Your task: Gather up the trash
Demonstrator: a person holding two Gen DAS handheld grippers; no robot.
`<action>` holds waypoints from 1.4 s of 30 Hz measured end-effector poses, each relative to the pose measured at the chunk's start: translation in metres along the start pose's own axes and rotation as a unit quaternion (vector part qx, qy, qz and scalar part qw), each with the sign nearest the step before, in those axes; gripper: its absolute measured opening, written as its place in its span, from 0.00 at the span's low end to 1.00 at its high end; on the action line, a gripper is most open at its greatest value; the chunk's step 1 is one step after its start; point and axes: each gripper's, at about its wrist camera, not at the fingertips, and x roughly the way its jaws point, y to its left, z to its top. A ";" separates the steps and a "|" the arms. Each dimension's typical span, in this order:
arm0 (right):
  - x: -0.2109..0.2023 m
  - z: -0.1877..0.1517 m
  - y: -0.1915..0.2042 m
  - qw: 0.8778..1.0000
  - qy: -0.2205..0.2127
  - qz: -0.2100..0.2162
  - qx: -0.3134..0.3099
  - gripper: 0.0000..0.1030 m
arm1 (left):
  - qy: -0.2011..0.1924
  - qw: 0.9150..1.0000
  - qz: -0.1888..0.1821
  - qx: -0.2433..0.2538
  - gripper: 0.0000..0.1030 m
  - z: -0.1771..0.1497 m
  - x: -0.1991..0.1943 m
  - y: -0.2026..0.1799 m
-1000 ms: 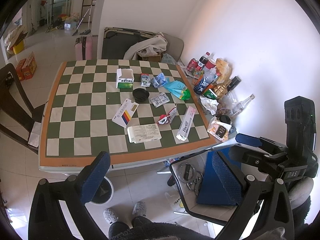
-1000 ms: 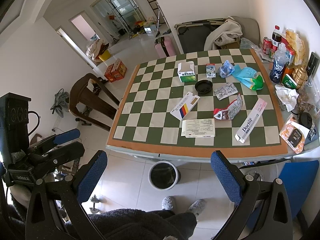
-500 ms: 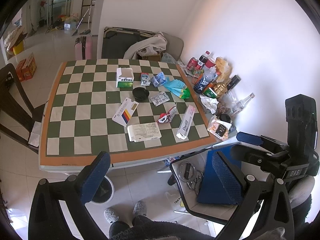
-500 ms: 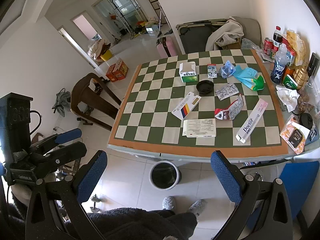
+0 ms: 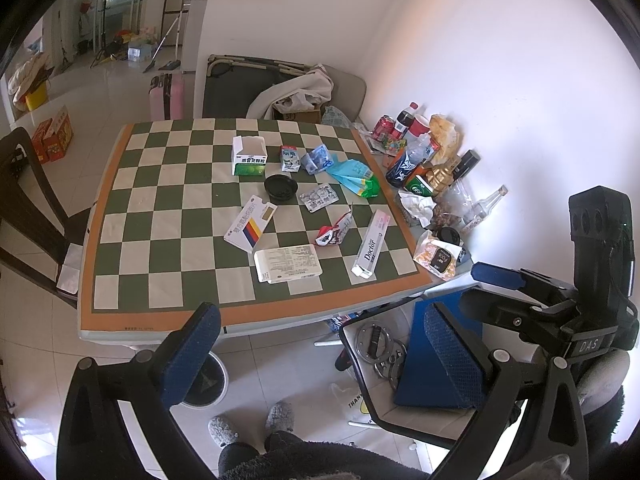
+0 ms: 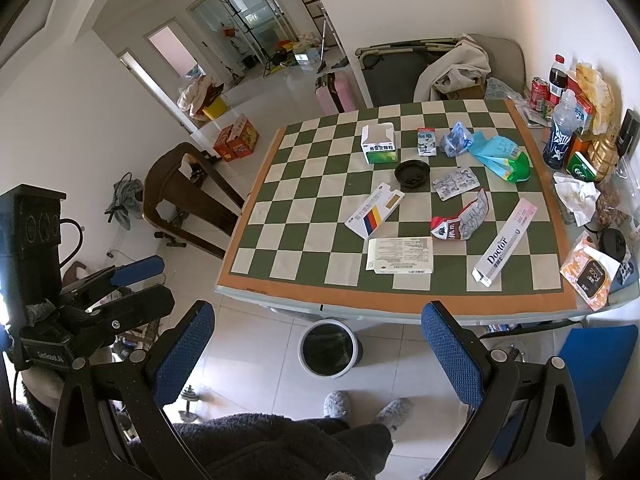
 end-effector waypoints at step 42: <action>0.121 -0.009 -0.162 0.930 0.008 -0.189 0.314 1.00 | 0.119 0.962 0.241 0.051 1.00 0.060 0.237 0.075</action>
